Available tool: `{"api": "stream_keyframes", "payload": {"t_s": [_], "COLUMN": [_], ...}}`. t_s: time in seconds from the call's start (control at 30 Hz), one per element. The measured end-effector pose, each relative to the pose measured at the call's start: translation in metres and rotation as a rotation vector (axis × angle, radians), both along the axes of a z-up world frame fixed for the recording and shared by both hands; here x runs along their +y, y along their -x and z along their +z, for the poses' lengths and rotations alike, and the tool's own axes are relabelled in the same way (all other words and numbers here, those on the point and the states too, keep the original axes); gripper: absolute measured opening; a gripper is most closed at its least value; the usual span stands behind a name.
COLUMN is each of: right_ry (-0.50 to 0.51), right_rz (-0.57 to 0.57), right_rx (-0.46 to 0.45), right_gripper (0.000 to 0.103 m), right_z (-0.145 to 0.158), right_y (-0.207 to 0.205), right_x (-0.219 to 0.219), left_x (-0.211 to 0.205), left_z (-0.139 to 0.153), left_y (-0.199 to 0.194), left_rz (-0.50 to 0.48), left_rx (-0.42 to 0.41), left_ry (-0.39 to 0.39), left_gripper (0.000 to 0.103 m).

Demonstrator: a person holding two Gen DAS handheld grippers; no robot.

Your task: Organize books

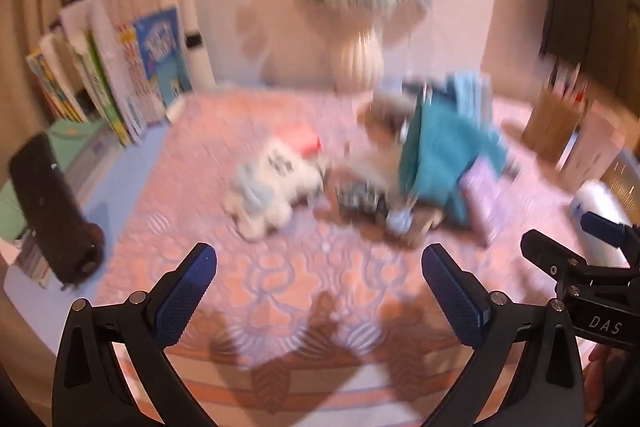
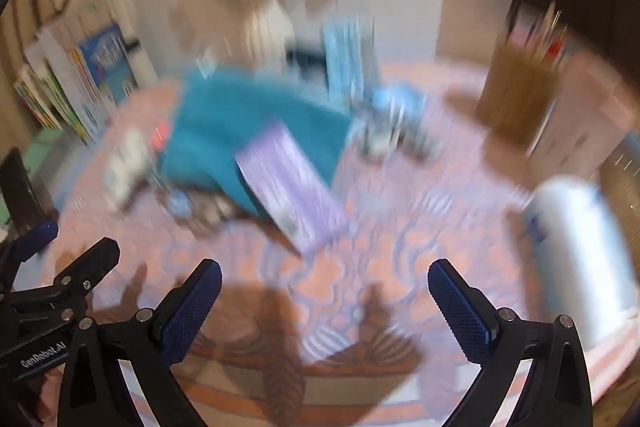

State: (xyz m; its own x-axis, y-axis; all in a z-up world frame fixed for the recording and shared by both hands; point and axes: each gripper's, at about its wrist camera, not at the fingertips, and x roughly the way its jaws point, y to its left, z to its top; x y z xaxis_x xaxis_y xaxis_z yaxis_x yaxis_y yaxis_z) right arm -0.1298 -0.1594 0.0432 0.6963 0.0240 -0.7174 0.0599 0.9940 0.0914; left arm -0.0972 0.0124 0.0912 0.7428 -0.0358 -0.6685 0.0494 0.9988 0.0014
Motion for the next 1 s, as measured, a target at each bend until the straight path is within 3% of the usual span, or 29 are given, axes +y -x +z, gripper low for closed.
{"api": "stream_keyframes", "payload": {"t_s": [0.1, 0.23, 0.47, 1.0], "right_ry": [0.02, 0.055, 0.003, 0.06], "right_rz": [-0.011, -0.04, -0.035, -0.006], "right_rx": [-0.085, -0.111, -0.103, -0.086], "right_gripper": [0.103, 0.103, 0.103, 0.103], "right_z": [0.032, 0.051, 0.045, 0.039], "right_y": [0.014, 0.028, 0.03, 0.026], "right_x": [0.006, 0.013, 0.018, 0.036], "left_x": [0.012, 0.029, 0.049, 0.039], "left_z": [0.019, 0.028, 0.027, 0.022], "left_y": [0.015, 0.022, 0.026, 0.022], "left_rz": [0.027, 0.011, 0.062, 0.017], "left_rx": [-0.059, -0.052, -0.061, -0.046], "left_ry": [0.031, 0.057, 0.063, 0.078], "left_gripper": [0.102, 0.102, 0.102, 0.102]}}
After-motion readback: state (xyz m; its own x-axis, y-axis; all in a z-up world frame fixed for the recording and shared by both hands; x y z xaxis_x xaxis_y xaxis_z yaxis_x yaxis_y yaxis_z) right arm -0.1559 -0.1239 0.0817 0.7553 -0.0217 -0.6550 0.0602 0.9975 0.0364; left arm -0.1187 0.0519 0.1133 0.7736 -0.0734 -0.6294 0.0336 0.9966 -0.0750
